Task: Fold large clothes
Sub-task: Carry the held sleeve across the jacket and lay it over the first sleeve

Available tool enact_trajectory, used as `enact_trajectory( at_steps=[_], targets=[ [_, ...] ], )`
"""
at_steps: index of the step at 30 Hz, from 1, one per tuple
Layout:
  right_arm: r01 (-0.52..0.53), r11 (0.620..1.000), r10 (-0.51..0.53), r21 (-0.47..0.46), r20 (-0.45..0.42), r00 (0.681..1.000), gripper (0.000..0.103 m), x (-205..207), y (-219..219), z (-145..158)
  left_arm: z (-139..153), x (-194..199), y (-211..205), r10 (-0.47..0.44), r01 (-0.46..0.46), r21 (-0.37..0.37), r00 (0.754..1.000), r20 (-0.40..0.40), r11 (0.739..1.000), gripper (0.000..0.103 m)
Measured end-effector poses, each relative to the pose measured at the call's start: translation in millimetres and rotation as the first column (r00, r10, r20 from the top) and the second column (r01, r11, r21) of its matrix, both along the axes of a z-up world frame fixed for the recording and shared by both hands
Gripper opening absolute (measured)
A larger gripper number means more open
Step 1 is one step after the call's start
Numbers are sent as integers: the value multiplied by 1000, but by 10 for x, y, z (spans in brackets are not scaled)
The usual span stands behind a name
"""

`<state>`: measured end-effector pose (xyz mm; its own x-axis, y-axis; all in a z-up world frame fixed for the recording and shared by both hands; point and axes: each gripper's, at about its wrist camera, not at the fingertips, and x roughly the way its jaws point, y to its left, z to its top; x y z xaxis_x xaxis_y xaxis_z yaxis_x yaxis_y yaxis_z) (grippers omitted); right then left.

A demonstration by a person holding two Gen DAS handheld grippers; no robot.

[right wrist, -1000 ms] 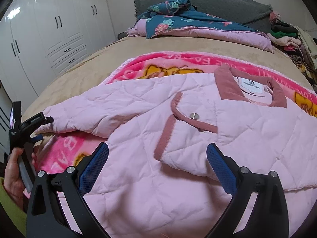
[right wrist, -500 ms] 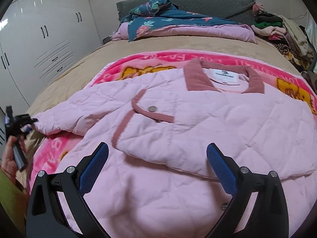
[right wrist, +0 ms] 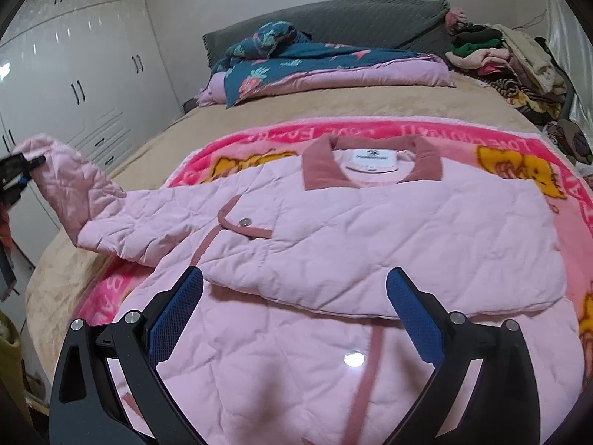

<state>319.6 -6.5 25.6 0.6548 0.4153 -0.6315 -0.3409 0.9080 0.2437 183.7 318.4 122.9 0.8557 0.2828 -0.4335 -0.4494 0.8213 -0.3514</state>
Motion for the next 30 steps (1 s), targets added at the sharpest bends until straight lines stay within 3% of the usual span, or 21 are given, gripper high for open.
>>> enact_trajectory(
  at_steps=[11, 21, 30],
  targets=[
    [98, 994, -100, 50, 26, 995, 99, -171, -735, 124, 628, 255, -1238, -213, 208, 113, 976, 37, 972, 12],
    [184, 978, -186, 103, 6, 983, 99, -268, -1352, 52, 651, 454, -2025, -336, 332, 164, 942, 0, 929, 11],
    [253, 960, -253, 122, -15, 967, 99, -332, -1803, -62, 473, 662, -2630, -439, 441, 184, 897, -55, 878, 11]
  ],
)
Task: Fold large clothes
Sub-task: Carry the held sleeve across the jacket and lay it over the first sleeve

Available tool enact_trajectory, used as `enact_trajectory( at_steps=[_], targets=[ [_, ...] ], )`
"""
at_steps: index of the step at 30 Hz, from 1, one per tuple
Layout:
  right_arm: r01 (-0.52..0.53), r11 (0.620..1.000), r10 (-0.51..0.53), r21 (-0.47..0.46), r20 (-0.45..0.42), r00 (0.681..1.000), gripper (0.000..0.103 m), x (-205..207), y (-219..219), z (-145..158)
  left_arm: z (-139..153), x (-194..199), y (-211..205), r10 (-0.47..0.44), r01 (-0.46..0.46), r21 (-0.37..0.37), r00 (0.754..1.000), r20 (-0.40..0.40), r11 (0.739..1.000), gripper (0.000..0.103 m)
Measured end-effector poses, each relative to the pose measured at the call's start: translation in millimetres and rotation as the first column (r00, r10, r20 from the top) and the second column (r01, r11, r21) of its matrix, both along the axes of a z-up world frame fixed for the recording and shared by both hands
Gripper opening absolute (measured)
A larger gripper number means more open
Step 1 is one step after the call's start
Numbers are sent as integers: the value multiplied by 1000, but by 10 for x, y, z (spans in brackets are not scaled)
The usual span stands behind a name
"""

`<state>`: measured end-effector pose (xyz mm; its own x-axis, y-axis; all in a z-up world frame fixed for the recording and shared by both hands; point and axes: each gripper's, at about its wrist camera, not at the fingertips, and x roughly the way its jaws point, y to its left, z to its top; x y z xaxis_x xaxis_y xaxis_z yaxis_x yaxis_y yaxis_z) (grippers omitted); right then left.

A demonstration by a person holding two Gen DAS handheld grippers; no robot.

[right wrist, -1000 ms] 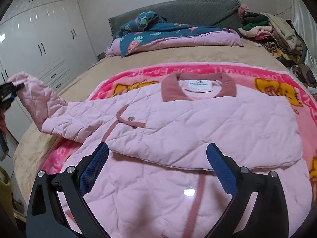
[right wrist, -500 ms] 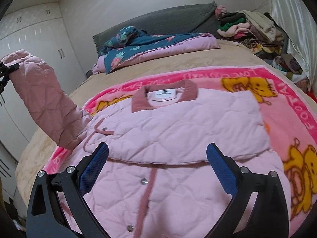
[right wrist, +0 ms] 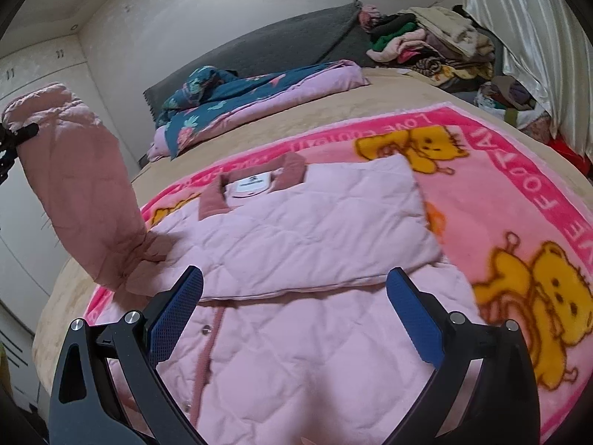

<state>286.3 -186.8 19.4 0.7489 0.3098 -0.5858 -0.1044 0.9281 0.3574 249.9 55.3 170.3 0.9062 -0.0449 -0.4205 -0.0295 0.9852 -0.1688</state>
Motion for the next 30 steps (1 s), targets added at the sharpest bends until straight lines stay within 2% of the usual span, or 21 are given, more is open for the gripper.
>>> enact_trajectory(
  at_steps=[12, 20, 25, 28, 30],
  targets=[
    [78, 997, -77, 25, -28, 997, 99, -74, -446, -147, -510, 230, -664, -119, 127, 59, 986, -115, 990, 11],
    [133, 991, -132, 10, -52, 990, 99, -93, -649, -228, -1047, 338, -1178, -188, 223, 159, 959, -213, 962, 11],
    [160, 987, -158, 20, -74, 985, 99, -87, -768, -299, -1369, 382, -1408, -214, 270, 191, 939, -270, 944, 14],
    [175, 984, -172, 25, -86, 981, 99, -87, -839, -337, -1525, 386, -1542, -235, 306, 216, 925, -300, 927, 24],
    [182, 983, -179, 27, -91, 980, 99, -87, -878, -352, -1646, 375, -1644, -255, 338, 231, 911, -325, 912, 40]
  ],
)
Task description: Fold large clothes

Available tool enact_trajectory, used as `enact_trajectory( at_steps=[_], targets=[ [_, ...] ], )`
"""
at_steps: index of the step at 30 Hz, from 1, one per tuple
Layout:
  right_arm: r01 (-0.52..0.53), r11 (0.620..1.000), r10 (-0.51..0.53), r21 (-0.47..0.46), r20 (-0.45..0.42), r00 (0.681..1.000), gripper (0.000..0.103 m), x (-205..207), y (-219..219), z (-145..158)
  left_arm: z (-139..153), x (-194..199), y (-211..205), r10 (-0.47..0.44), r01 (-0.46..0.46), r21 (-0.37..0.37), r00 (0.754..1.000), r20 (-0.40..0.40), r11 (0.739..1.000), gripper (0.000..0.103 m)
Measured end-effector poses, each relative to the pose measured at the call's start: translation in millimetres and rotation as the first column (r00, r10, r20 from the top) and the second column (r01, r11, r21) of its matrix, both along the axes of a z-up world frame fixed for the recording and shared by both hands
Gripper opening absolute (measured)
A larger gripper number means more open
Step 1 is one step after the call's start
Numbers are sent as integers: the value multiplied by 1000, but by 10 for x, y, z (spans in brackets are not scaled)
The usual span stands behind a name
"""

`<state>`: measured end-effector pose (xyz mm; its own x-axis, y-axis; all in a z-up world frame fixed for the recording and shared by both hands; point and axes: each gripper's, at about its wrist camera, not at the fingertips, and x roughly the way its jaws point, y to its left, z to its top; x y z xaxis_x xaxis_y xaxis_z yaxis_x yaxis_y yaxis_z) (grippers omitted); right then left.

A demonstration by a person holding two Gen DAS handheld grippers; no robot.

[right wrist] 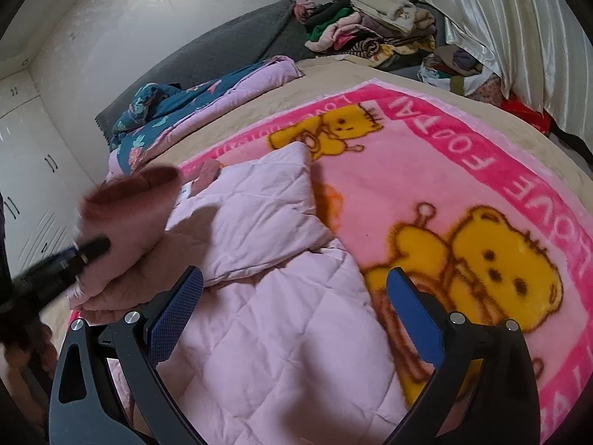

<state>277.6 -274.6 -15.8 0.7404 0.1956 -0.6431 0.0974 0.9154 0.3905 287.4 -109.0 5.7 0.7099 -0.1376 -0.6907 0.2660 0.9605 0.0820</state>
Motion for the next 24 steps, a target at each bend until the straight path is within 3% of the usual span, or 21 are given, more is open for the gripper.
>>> enact_trajectory(
  at_steps=[4, 6, 8, 13, 18, 24],
  targets=[
    [12, 1000, -12, 2, -4, 1000, 99, 5, -43, -6, -198, -43, -95, -20, 23, 65, 998, -51, 998, 64],
    [11, 1000, -11, 6, -5, 1000, 99, 13, -49, -6, -267, -91, -93, -33, 39, 72, 996, -85, 997, 82],
    [6, 1000, -6, 5, -6, 1000, 99, 13, -42, -3, -311, -183, -61, -63, 70, 54, 991, -116, 996, 90],
    [-58, 998, 59, 15, -9, 998, 99, 78, 163, 40, -258, -385, 230, -59, 55, -36, 990, -129, 998, 93],
    [-179, 980, 183, 89, -33, 983, 99, 218, 584, -1, -87, -345, 803, 93, -99, -72, 992, -87, 992, 93],
    [-257, 950, 279, 180, -112, 954, 99, 422, 1142, -252, 37, -281, 1472, 254, -262, -123, 964, -75, 957, 93]
  ],
)
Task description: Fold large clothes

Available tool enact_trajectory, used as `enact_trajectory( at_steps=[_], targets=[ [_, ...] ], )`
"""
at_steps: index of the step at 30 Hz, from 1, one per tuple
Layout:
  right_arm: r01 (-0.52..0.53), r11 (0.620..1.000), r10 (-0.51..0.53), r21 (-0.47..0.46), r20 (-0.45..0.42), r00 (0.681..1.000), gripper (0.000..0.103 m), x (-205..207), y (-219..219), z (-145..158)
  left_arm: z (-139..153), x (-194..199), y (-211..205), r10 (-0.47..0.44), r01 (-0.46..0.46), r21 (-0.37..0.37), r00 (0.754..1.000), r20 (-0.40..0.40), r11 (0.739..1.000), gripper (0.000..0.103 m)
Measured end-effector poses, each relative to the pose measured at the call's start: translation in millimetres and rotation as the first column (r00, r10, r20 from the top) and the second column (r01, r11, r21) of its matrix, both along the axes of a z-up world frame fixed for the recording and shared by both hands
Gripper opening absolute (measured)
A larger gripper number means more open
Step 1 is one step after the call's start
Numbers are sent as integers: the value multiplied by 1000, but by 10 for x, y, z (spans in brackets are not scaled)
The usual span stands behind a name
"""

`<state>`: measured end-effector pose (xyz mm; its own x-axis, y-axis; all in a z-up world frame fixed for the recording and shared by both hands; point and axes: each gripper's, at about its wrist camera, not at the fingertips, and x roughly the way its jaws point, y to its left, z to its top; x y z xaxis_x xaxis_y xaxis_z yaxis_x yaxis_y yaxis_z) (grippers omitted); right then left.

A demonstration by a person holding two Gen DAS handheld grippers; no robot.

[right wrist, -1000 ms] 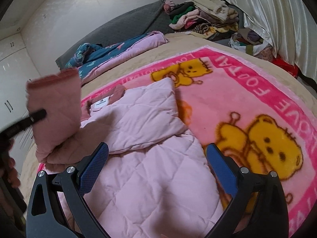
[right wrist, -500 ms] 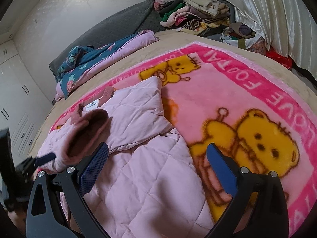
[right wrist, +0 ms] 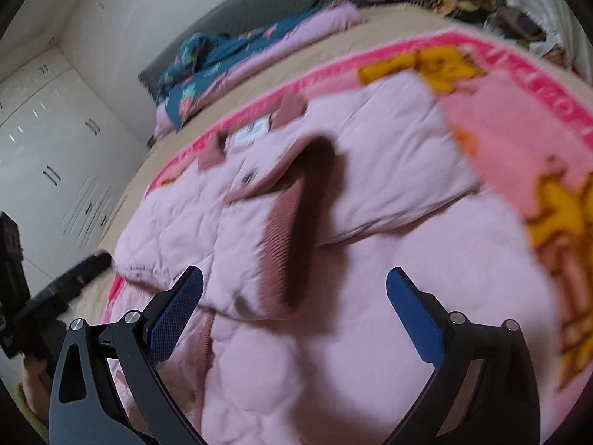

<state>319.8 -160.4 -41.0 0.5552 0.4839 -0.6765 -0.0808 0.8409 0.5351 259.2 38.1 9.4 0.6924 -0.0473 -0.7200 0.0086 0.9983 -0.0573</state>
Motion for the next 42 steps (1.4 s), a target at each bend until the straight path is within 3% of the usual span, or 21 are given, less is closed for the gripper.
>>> enact_trajectory(
  at_steps=[2, 3, 5, 7, 10, 14, 18, 29, 41, 42],
  targets=[
    [10, 999, -9, 40, -22, 1000, 98, 49, 89, -81, 25, 1, 220, 53, -53, -11, 999, 8, 999, 93],
    [13, 999, -12, 52, -26, 1000, 91, 71, 112, -105, 35, -5, 292, 72, -72, -12, 997, 11, 997, 93],
    [19, 998, -18, 51, -26, 1000, 74, 103, 138, -130, 48, -14, 489, 125, -125, -26, 992, 22, 992, 93],
    [0, 997, 0, 79, -2, 1000, 38, 133, 142, -110, 46, -28, 654, 164, -162, -58, 986, 29, 985, 93],
    [-41, 999, 38, 35, 95, 995, 21, 102, 203, 87, 13, -2, 869, 211, -208, -121, 977, 15, 971, 93],
    [-71, 996, 86, -63, 293, 952, 20, 90, 231, 612, 33, 56, 1003, 230, -224, -137, 973, 29, 965, 93],
    [-30, 991, 72, -127, 340, 938, 20, 247, 133, 825, 50, 135, 1081, 227, -216, -175, 973, 43, 961, 93],
    [26, 975, 25, -221, 226, 974, 21, 390, 58, 318, -137, 390, 923, 155, -147, -188, 987, 32, 971, 93],
    [44, 957, 7, -288, 175, 985, 41, 320, 148, 173, -312, 447, 718, 69, -64, -147, 997, 30, 987, 93],
    [46, 956, 5, -291, 172, 985, 47, 310, 152, 168, -299, 443, 698, 58, -52, -151, 998, 37, 987, 93]
  ],
)
